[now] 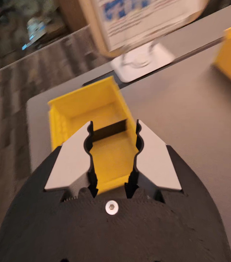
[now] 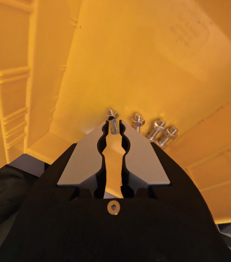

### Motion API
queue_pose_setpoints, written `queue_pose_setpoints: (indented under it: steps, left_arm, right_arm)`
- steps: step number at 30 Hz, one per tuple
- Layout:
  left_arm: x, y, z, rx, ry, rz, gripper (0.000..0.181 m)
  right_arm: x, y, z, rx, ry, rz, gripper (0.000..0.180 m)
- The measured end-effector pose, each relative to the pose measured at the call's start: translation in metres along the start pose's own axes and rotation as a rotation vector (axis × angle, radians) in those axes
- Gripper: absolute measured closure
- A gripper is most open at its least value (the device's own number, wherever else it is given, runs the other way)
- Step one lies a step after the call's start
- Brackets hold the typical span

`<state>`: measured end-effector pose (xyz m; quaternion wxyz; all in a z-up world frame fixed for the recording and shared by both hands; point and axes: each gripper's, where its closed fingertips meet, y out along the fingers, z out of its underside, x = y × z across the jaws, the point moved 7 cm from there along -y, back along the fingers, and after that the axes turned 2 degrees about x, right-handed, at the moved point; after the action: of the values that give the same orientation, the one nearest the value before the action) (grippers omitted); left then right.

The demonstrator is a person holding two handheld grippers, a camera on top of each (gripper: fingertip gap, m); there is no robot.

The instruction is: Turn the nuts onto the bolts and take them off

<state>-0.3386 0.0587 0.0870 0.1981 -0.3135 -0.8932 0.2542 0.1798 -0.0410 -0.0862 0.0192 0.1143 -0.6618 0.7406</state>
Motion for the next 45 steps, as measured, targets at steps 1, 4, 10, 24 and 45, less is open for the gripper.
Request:
queue_pose_setpoints:
  steps: [1,4,10,24,45]
  left_arm:
    - [0.019,-0.002,0.012,0.056,-0.031,-0.055,0.117]
    - [0.065,-0.005,0.041,0.095,-0.168,-0.093,0.111]
    - [0.128,0.006,0.107,0.236,-0.338,-0.151,0.102]
    - [0.113,0.065,0.172,0.678,-0.215,0.037,0.176]
    - [-0.039,0.076,0.115,0.918,0.065,0.399,0.158]
  right_arm:
    - [0.001,-0.003,0.0,-0.018,0.0,-0.002,0.166]
    - [0.002,-0.03,0.004,-0.144,-0.02,0.055,0.162]
    - [-0.029,-0.101,0.047,-0.55,0.215,0.231,0.126]
    - [-0.065,-0.028,0.071,-0.188,0.444,0.014,0.176]
    - [0.035,-0.046,0.009,-0.182,0.215,0.11,0.153]
